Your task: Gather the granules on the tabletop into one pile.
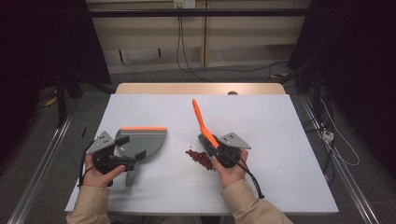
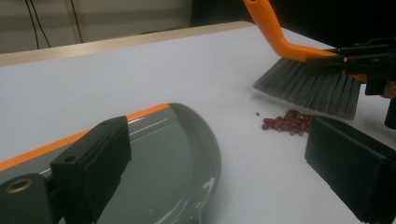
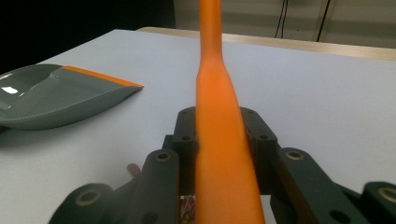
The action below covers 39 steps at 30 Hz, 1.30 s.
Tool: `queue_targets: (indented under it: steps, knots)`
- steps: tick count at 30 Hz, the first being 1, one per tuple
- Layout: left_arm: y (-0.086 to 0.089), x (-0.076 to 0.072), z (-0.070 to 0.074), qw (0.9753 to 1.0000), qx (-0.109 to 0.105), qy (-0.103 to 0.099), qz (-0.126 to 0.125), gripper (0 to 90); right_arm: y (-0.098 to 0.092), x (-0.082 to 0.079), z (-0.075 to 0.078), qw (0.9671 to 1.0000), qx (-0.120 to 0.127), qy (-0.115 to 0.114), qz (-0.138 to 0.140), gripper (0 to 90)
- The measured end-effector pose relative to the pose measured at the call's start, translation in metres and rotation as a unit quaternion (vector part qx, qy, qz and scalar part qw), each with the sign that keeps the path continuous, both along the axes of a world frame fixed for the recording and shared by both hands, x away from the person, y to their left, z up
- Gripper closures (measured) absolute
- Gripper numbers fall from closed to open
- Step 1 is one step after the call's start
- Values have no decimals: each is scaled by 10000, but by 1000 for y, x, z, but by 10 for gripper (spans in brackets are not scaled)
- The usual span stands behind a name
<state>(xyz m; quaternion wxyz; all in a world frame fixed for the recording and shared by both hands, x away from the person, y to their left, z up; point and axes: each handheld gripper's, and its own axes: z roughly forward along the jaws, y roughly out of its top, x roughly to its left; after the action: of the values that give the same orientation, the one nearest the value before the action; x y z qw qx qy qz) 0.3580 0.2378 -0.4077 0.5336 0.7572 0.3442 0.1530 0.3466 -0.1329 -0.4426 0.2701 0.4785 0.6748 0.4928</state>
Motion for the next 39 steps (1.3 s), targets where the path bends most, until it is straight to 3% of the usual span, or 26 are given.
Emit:
queue_targets:
  steps: [3, 4, 6, 8, 10, 11, 13, 18, 20, 25, 27, 30, 32, 36, 39]
  knots:
    - [0, 0, 0, 10000, -3, 0, 11, 70, -5, 2, 3, 9995, 153, -35, 275, 713]
    - [1, 0, 0, 10000, 2, -9, 15, 70, -7, 2, 5, 9995, 64, -83, 282, 713]
    - [2, 0, 1, 10000, -4, -20, 36, 70, -12, 5, 7, 9980, 115, -186, 590, 713]
    - [3, 0, 1, 10000, -28, -23, 54, 70, -16, 9, 10, 9969, -116, -302, 712, 713]
    - [3, 0, 2, 10000, -29, -41, 63, 70, -23, 15, 10, 9943, -130, -377, 992, 712]
    - [4, 0, 2, 10000, -24, -47, 69, 70, -25, 18, 10, 9936, -222, -385, 1040, 713]
    - [4, 0, 2, 10000, -6, -39, 72, 70, -31, 25, 9, 9920, 10, -343, 1214, 713]
    - [4, 0, 1, 10000, 22, -15, 90, 70, -38, 39, 5, 9877, -100, -317, 1529, 713]
    - [4, 0, 1, 10000, 27, -19, 89, 70, -40, 46, 3, 9842, 26, -311, 1743, 713]
    - [3, 0, 1, 9999, 19, -3, 105, 70, -39, 61, -1, 9729, -187, -363, 2278, 713]
    - [4, 1, 1, 9999, 43, 9, 106, 70, -38, 68, -3, 9681, -92, -356, 2477, 713]
    - [5, 1, 0, 9999, 36, 16, 127, 69, -36, 74, -5, 9641, -176, -367, 2624, 713]
    - [4, 1, 0, 9999, 30, 32, 135, 69, -32, 76, -6, 9617, -315, -374, 2697, 713]
    - [5, 1, 0, 9999, 30, 33, 127, 69, -23, 78, -9, 9510, -509, -376, 3026, 713]
    - [6, 1, 0, 9999, 12, 27, 144, 68, -19, 74, -9, 9459, -575, -401, 3167, 713]
